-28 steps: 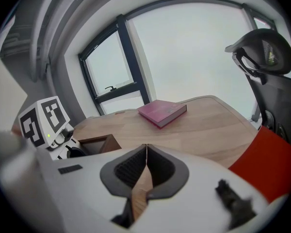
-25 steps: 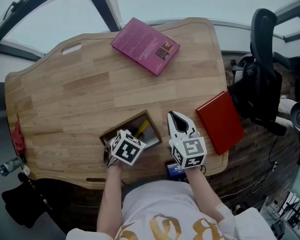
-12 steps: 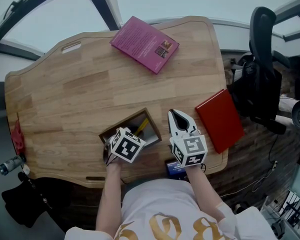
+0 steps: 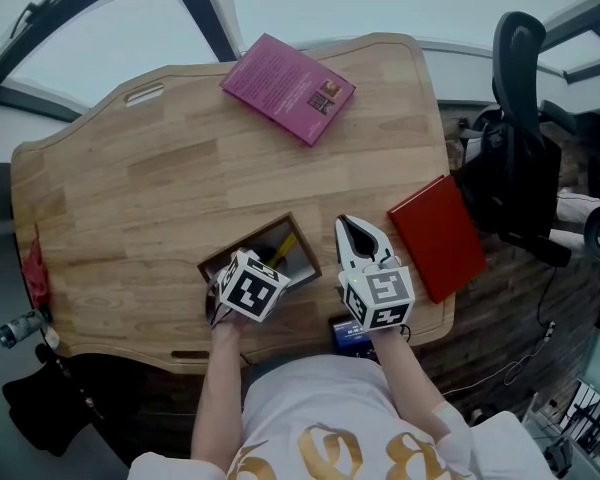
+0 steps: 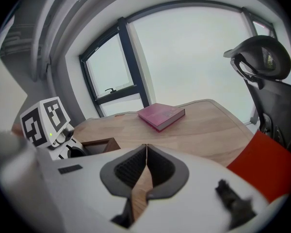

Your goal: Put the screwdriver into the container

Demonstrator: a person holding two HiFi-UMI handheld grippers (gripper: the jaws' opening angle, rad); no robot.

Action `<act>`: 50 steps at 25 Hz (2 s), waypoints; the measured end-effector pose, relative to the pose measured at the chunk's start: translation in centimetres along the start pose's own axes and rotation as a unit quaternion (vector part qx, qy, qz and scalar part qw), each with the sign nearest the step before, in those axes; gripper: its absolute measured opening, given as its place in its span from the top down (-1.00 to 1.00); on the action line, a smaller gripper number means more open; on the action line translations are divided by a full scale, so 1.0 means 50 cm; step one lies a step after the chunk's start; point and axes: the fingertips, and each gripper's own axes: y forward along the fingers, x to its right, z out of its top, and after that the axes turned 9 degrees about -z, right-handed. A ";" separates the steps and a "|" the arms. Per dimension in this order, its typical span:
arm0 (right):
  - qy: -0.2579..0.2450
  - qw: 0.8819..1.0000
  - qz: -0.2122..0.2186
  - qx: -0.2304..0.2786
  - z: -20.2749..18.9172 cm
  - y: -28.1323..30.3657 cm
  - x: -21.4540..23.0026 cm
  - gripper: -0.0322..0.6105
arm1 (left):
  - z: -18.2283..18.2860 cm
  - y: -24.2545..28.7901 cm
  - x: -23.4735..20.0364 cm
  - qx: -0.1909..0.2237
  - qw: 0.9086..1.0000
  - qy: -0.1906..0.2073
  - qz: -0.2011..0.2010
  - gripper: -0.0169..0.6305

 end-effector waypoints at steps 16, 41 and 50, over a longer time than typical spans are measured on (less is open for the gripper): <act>-0.006 1.000 0.003 0.020 0.007 -0.040 -0.022 0.80 | 0.031 -0.068 -0.009 0.092 0.994 -0.003 0.052 0.89; -0.053 0.994 0.015 0.089 0.055 -0.166 -0.121 0.80 | 0.019 -0.243 0.037 0.297 0.945 -0.021 0.137 0.91; -0.073 0.991 0.012 0.109 0.056 -0.224 -0.161 0.80 | 0.016 -0.340 0.086 0.403 0.903 0.014 0.149 0.91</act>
